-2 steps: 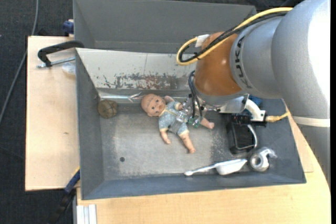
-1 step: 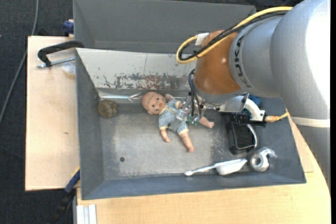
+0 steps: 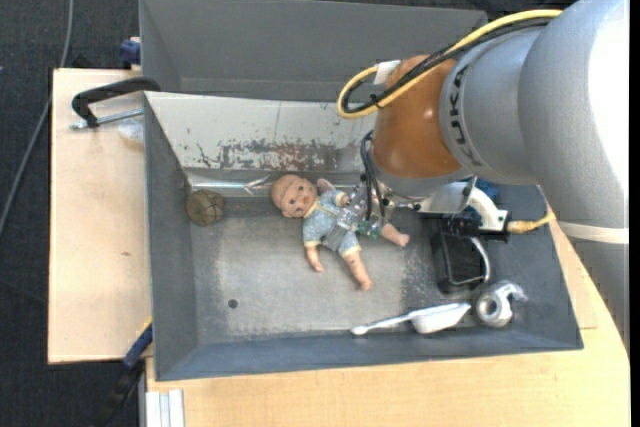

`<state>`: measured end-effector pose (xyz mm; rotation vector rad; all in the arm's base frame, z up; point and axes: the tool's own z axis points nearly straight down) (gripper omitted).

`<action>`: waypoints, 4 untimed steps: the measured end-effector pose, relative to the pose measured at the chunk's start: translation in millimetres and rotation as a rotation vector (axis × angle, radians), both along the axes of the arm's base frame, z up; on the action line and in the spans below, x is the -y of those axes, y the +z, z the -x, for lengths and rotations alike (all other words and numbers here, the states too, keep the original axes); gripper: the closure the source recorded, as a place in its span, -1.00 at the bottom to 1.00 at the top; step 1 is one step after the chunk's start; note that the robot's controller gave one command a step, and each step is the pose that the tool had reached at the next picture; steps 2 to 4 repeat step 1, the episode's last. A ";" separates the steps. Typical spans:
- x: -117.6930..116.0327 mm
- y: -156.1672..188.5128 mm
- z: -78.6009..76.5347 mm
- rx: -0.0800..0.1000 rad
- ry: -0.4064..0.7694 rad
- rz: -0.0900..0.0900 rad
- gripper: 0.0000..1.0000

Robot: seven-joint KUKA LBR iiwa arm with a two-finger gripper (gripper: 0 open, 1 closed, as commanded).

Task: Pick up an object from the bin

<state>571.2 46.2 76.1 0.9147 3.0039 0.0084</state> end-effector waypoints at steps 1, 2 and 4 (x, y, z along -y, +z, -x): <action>-0.2 14.0 -0.4 0.002 0.014 0.000 1.00; -0.2 14.0 -0.4 0.002 0.014 0.000 1.00; -0.2 14.0 -0.4 0.002 0.014 0.000 1.00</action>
Offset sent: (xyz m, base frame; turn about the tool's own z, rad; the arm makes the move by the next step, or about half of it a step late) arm -0.0002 0.0001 0.0055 0.0000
